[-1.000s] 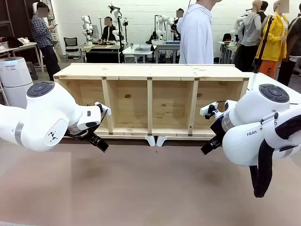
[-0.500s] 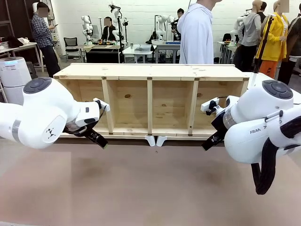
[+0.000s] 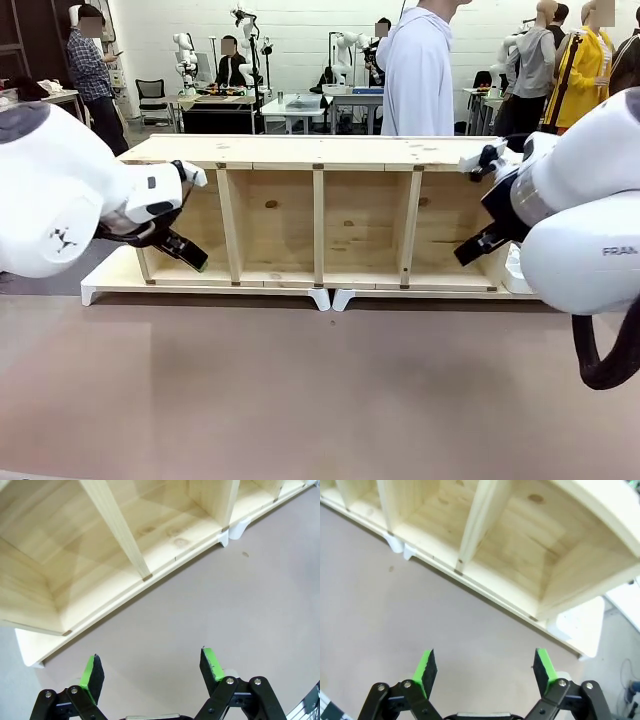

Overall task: Perform cable management.
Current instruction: When the cord part of the Power Cable appears at the lower middle area of the table and stops, grasp the cord part of the Power Cable.

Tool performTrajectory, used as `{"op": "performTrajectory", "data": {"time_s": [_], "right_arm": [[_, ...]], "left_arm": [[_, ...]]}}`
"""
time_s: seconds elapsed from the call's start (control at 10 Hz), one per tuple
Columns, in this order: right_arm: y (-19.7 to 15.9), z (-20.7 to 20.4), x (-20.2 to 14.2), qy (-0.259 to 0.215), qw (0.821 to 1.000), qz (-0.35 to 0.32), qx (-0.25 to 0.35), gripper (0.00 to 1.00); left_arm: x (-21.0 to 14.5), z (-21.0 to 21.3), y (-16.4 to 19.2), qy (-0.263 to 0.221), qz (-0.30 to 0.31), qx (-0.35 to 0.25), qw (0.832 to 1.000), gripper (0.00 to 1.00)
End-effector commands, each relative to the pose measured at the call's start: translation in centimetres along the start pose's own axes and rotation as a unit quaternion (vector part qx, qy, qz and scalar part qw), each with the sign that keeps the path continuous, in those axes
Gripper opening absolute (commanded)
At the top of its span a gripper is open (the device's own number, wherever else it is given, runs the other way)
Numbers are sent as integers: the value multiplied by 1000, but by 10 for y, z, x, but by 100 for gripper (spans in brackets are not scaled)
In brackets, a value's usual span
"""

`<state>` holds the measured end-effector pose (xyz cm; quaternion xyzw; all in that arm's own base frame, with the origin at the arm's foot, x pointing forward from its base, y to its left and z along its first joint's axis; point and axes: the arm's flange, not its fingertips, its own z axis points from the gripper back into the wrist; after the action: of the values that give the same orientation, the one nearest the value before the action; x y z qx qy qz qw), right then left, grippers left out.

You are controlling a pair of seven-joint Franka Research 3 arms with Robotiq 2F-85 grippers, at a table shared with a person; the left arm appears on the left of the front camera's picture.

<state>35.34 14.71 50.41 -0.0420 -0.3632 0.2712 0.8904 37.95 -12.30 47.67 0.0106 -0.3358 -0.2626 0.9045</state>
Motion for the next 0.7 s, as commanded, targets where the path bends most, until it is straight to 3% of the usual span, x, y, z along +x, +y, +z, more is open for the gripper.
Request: {"op": "performTrajectory", "data": {"time_s": [0.0, 0.3, 0.6], "right_arm": [[24, 34, -84, 11, 999, -26, -31, 100], [29, 68, -110, 5, 997, -48, -52, 100], [27, 74, -140, -6, 996, -77, -51, 100]], "left_arm": [[-98, 35, -28, -2, 15, 23, 1000, 100], [-129, 69, -29, -16, 27, 49, 998, 100], [-167, 82, -16, -33, 59, 53, 996, 100]]}}
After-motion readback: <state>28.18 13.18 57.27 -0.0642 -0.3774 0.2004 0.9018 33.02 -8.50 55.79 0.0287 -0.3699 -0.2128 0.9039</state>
